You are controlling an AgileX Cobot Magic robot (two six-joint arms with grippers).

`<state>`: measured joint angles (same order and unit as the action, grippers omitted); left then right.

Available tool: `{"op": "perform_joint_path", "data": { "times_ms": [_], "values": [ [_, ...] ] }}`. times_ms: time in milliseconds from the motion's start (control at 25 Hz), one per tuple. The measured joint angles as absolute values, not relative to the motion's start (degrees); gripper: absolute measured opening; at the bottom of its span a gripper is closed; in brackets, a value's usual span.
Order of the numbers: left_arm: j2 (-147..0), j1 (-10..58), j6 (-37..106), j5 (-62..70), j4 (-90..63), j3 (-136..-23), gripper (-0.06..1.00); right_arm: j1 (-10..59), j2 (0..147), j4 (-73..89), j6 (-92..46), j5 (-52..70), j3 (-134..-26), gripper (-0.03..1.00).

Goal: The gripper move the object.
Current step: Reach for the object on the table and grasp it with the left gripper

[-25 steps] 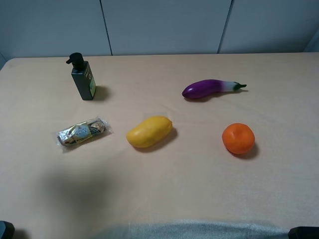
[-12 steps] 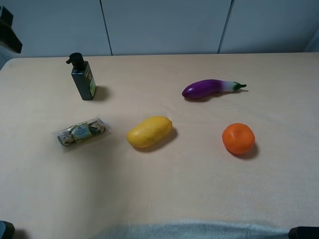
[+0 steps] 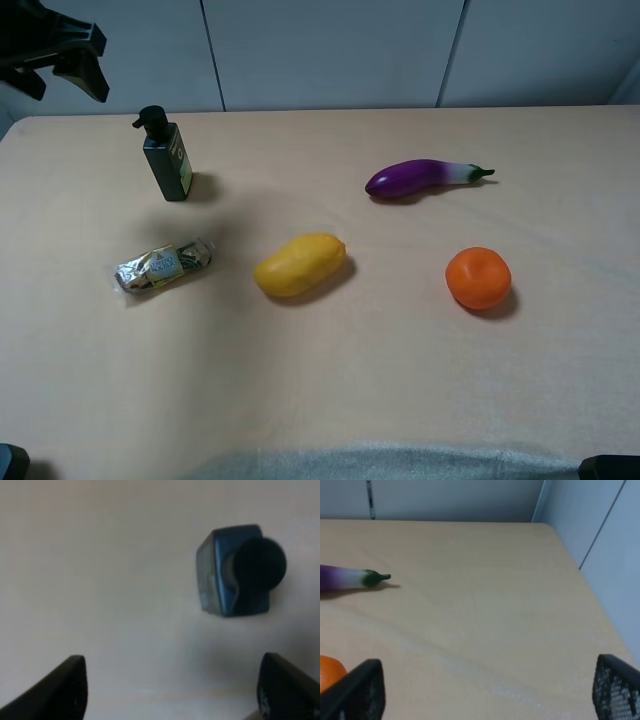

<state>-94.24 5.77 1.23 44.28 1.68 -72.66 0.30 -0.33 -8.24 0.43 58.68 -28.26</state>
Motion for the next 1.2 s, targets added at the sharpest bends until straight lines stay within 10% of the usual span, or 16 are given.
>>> {"op": "perform_joint_path", "data": {
  "times_ms": [1200],
  "values": [
    [-109.1, 11.2, -14.7, 48.4, 5.0, -81.8, 0.77, 0.3, -0.3, -8.2, 0.4, 58.7, -28.3, 0.63]
  ]
}}
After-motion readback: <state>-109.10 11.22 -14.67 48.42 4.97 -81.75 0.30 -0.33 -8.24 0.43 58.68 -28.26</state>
